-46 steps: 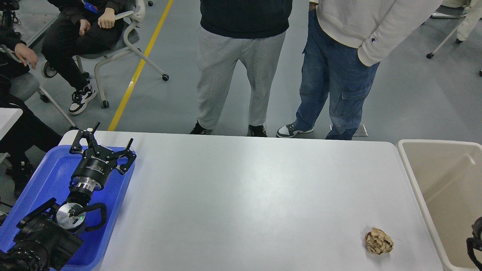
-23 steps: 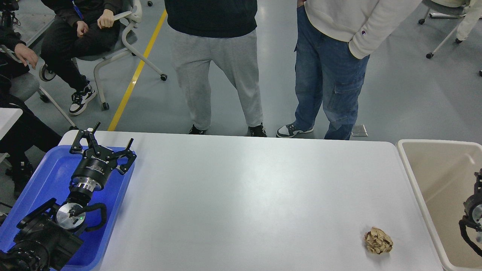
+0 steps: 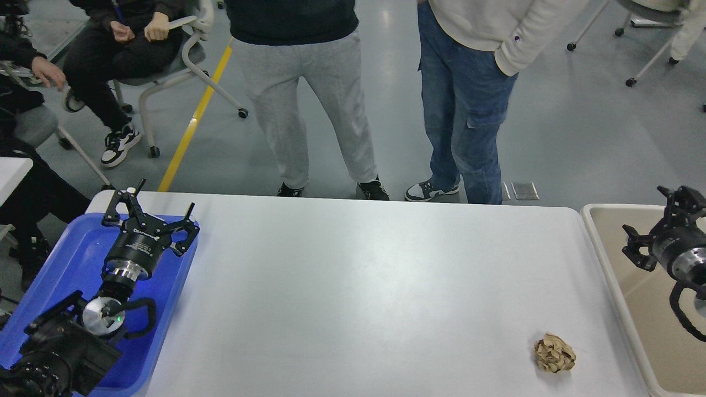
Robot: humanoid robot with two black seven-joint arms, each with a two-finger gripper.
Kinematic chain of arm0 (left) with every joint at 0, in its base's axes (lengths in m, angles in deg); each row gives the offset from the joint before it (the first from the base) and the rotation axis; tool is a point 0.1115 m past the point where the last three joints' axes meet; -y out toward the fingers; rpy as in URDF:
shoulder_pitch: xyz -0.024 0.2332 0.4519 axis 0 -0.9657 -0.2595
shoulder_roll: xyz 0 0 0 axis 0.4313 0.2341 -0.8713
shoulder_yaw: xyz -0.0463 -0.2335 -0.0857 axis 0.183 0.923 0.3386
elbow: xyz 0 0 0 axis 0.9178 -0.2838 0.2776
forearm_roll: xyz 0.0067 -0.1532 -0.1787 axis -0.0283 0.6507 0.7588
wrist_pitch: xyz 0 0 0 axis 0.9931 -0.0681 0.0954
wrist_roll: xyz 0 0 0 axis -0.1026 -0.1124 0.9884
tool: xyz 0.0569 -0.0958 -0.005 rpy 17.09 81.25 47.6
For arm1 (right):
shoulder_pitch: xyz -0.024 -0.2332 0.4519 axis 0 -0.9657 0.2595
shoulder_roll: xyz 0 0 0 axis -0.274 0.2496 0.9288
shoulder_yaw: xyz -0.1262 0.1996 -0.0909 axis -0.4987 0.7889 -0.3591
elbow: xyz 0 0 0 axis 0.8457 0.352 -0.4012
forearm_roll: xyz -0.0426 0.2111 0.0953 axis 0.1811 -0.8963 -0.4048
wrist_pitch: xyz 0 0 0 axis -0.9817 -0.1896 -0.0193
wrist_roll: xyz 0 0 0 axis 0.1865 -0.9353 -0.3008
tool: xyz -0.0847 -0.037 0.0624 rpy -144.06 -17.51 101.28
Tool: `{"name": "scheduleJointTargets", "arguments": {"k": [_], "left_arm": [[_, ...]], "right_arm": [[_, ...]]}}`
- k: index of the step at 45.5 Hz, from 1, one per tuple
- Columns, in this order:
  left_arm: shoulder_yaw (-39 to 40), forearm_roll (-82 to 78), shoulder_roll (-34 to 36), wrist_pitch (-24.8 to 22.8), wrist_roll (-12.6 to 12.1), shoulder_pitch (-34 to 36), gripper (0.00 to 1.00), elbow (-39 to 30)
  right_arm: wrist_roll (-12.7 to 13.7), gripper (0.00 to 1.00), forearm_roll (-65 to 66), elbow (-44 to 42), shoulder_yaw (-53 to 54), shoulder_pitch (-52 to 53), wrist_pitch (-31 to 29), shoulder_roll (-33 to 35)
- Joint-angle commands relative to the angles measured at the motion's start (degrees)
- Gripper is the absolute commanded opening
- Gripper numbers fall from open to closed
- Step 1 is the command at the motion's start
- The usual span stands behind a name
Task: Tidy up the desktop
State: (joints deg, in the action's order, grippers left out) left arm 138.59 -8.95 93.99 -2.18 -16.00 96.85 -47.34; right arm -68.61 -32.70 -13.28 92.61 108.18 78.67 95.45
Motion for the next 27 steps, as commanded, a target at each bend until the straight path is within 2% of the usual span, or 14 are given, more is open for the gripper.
{"name": "scheduleJointTargets", "arguments": {"k": [1, 11, 14, 27], "left_arm": [[0.00, -0.03, -0.04, 0.00, 0.00, 0.03, 1.00, -0.01], [0.00, -0.03, -0.04, 0.00, 0.00, 0.03, 1.00, -0.01], [0.00, 0.06, -0.04, 0.00, 0.00, 0.03, 1.00, -0.01], [0.00, -0.03, -0.04, 0.00, 0.00, -0.06, 1.00, -0.01]], "right_arm": [[-5.73, 1.00, 11.08, 13.72, 18.14, -4.99, -1.46, -2.58], [-14.87, 1.00, 17.86, 14.68, 22.89, -9.56, -1.63, -10.23], [-16.89, 1.00, 17.86, 14.59, 22.98, -10.35, -1.81, -12.33], [-17.16, 1.00, 17.86, 13.10, 21.75, -11.32, -1.02, -17.70]]}}
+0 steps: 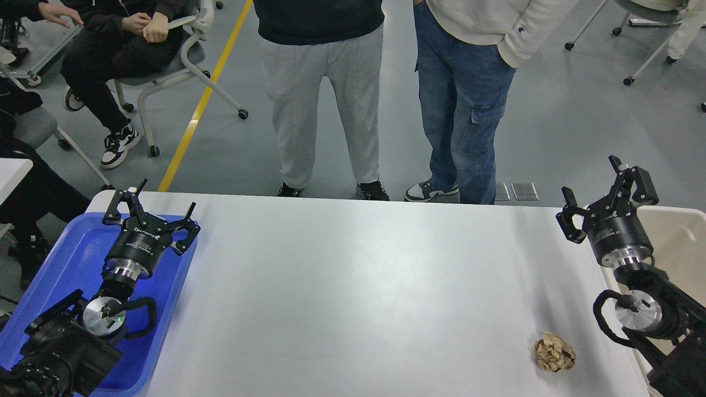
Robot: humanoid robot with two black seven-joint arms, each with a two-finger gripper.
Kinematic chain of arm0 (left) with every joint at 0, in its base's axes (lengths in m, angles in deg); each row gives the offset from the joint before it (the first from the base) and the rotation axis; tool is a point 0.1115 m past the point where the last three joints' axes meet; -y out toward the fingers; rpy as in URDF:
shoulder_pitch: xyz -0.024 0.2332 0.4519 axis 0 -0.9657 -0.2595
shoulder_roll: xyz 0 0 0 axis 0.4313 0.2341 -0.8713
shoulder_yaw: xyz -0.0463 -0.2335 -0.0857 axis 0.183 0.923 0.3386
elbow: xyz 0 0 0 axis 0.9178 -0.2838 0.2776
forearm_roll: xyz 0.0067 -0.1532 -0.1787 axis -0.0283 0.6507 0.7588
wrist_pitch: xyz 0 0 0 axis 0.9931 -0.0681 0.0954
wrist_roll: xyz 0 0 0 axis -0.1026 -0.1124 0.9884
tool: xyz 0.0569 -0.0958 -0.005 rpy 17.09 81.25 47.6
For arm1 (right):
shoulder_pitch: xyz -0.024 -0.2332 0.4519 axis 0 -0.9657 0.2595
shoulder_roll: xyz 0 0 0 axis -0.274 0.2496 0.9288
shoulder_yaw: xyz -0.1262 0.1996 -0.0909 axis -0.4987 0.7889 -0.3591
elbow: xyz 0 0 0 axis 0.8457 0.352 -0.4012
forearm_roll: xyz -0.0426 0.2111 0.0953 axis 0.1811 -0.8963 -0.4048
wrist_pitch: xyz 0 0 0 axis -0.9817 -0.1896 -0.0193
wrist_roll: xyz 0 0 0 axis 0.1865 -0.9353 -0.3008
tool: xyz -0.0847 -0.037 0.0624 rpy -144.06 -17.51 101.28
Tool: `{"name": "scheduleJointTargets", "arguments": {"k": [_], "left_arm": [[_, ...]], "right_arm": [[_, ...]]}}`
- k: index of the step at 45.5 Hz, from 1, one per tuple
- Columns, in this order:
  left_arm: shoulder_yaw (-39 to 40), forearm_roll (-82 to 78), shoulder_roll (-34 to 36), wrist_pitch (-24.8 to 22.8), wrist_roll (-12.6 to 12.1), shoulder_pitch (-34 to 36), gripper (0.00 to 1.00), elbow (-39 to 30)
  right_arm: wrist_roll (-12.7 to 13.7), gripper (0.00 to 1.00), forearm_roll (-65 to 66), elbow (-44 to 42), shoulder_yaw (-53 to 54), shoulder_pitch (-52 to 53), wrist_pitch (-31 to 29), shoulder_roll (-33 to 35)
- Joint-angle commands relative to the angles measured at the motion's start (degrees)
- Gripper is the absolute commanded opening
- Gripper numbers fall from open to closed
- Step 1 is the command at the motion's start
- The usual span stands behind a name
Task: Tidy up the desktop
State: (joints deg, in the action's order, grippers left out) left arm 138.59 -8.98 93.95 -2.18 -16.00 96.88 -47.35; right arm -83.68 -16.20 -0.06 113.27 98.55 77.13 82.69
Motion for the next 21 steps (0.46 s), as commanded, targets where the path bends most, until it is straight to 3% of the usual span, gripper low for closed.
{"name": "scheduleJointTargets", "arguments": {"k": [1, 21], "left_arm": [[0.00, 0.00, 0.00, 0.00, 0.00, 0.00, 1.00, 0.00], [0.00, 0.00, 0.00, 0.00, 0.00, -0.09, 1.00, 0.00]], "right_arm": [[-2.18, 1.00, 1.36, -0.12, 1.09, -1.87, 0.53, -5.29], [-2.18, 1.00, 1.36, -0.29, 1.00, -2.75, -0.35, -5.38]]}}
